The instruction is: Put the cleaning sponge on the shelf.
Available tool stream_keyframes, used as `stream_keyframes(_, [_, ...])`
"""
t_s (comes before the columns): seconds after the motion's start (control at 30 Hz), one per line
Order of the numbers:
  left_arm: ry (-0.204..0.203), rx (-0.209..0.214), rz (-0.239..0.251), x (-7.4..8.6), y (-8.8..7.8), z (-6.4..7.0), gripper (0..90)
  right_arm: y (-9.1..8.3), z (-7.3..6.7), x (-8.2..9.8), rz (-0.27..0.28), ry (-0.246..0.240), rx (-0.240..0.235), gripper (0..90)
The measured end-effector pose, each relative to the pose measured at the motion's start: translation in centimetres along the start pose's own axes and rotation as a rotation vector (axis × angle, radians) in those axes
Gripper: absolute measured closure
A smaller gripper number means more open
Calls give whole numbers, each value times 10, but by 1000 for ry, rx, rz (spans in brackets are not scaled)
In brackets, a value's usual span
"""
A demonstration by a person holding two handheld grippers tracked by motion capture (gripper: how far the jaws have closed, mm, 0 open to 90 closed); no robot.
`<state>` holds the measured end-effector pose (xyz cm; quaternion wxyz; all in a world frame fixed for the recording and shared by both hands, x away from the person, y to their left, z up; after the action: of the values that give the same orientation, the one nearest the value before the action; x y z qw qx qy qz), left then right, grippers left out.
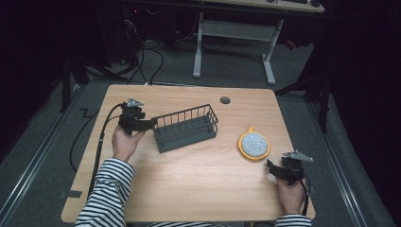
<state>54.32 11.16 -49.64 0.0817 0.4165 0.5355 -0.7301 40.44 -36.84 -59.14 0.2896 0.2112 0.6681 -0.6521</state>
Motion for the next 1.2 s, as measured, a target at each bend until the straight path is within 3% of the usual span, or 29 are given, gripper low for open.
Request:
stream_keyframes(0.47, [-10,11,-41,2,21,3,484,0,-1,0,-1,-1,-2,347])
stream_keyframes(0.57, [-7,3,-43,3,22,3,514,0,-1,0,0,-4,-2,346])
stream_keyframes(0.9, [3,35,-39,3,23,9,645,0,-1,0,0,-5,-3,346])
stream_keyframes(1.2, [0,38,-41,4,21,11,659,0,-1,0,3,-6,-6,345])
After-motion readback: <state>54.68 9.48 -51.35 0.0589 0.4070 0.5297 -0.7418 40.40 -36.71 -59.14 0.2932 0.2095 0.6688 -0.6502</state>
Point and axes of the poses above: each handheld gripper's, and its own axes: y roughly forward along the jaws, x roughly out of its underside, z roughly to its right, the point moved 9 cm from there along y, roughly forward along the jaws, and after that the axes turned 5 degrees about -z, right-handed, at the moved point
